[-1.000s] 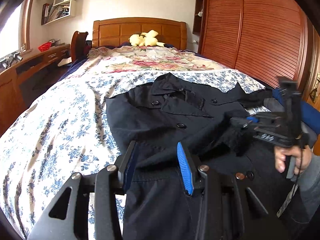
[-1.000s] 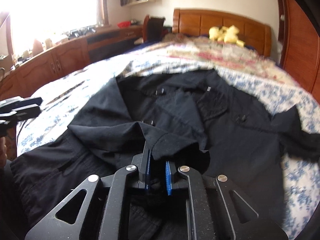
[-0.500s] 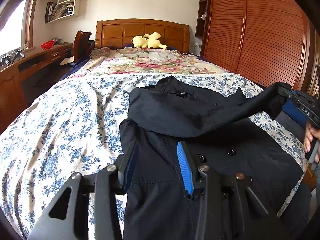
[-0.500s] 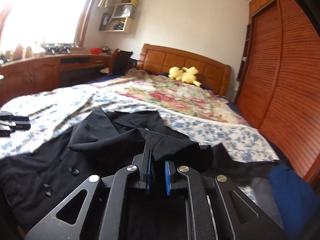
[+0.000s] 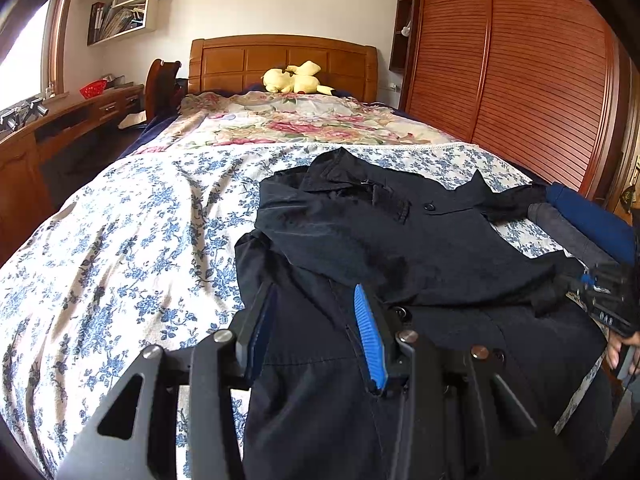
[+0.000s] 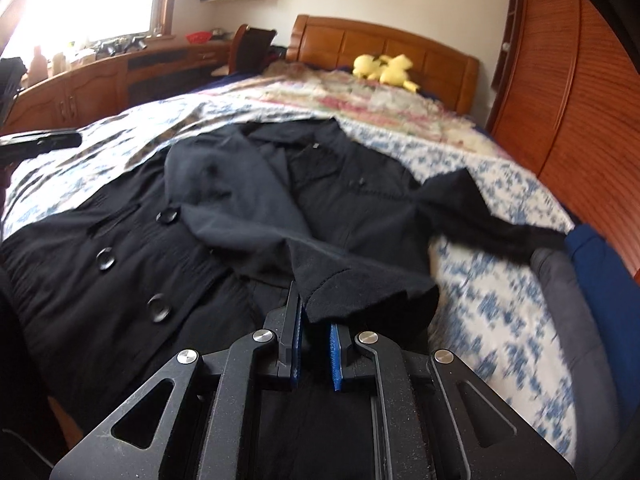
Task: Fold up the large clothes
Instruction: 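Open the right tool to release the folded side panel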
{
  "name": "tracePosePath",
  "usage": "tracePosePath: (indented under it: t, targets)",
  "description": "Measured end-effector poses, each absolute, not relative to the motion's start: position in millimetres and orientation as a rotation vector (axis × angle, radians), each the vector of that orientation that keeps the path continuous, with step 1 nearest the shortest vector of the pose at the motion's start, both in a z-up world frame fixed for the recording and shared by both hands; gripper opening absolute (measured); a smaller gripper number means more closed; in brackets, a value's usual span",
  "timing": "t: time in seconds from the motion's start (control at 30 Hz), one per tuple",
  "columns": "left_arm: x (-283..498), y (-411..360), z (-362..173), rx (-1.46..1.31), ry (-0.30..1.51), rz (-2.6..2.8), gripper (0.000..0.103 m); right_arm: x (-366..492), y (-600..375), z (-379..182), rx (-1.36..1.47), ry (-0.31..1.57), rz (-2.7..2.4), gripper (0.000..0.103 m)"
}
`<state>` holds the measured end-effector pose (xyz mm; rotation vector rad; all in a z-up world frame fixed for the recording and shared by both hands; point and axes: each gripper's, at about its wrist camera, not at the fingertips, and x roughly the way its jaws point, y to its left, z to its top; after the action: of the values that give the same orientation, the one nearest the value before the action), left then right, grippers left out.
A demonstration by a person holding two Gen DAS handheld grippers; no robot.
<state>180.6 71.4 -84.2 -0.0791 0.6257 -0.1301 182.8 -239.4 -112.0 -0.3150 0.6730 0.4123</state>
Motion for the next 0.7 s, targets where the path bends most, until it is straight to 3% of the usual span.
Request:
tracePosePath:
  t: [0.13, 0.3, 0.7]
  targets:
    - [180, 69, -84, -0.073, 0.621, -0.137, 0.039, 173, -238, -114, -0.315, 0.71, 0.417, 0.016]
    - [180, 66, -84, -0.067, 0.619, -0.145, 0.038, 165, -245, -97, -0.273, 0.716, 0.435, 0.04]
    - [179, 64, -85, -0.064, 0.618, -0.15, 0.038, 189, -230, -38, -0.267, 0.604, 0.472, 0.044]
